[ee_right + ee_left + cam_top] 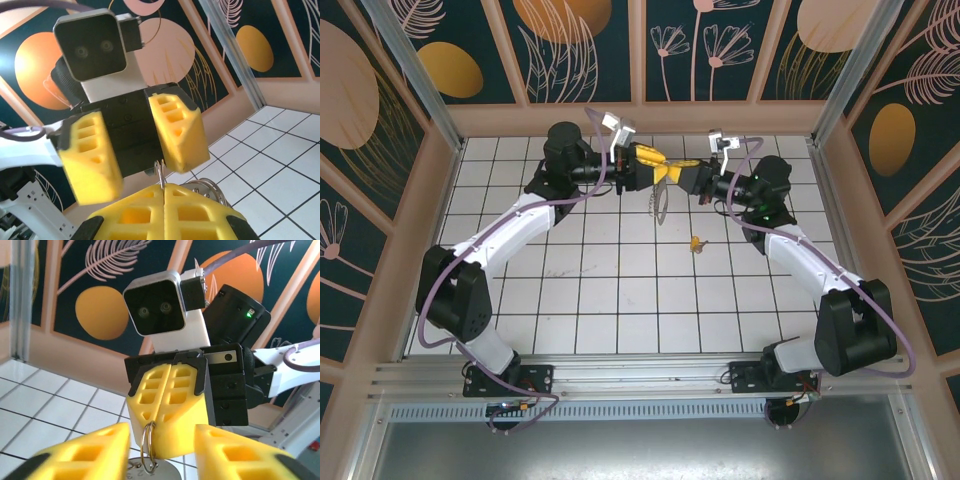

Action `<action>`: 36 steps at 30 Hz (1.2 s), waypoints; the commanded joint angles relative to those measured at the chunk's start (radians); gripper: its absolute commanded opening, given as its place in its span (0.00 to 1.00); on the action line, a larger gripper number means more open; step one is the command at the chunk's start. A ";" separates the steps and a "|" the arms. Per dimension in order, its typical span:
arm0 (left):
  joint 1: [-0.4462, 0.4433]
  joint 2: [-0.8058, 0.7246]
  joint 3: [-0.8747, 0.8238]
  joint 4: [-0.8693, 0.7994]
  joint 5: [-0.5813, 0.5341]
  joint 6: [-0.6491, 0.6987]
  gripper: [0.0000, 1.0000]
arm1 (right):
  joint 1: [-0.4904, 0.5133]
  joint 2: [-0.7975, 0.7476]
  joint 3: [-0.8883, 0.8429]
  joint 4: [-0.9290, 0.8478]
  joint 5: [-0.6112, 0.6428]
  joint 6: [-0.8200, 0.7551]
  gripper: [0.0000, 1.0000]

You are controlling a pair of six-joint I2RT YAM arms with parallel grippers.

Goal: Put the keys on the keyring

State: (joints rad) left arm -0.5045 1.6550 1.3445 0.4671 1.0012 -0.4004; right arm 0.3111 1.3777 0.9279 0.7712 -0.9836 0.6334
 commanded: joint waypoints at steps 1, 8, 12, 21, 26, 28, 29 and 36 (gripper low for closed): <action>-0.001 -0.065 -0.042 0.153 -0.111 -0.095 0.51 | -0.010 0.004 0.008 0.112 0.038 0.038 0.00; 0.000 -0.126 -0.140 0.320 -0.259 -0.240 0.53 | -0.018 -0.012 -0.001 0.200 0.068 0.095 0.00; -0.001 -0.104 -0.159 0.409 -0.233 -0.316 0.46 | -0.016 -0.023 -0.010 0.264 0.102 0.139 0.00; -0.003 -0.019 -0.159 0.638 -0.159 -0.487 0.32 | 0.014 -0.021 -0.034 0.410 0.221 0.257 0.00; -0.008 0.009 -0.148 0.671 -0.150 -0.513 0.32 | 0.040 0.002 -0.029 0.441 0.243 0.281 0.00; -0.012 0.016 -0.146 0.676 -0.150 -0.515 0.32 | 0.049 0.015 -0.024 0.448 0.241 0.287 0.00; -0.012 0.018 -0.145 0.679 -0.149 -0.516 0.32 | 0.054 0.020 -0.022 0.451 0.241 0.288 0.00; -0.017 0.030 -0.142 0.701 -0.149 -0.523 0.32 | 0.077 0.041 -0.022 0.454 0.250 0.288 0.00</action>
State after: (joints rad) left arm -0.5171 1.6752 1.1847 1.1015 0.8333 -0.9051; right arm 0.3771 1.4155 0.9012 1.1461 -0.7509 0.9051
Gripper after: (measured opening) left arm 0.320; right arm 0.042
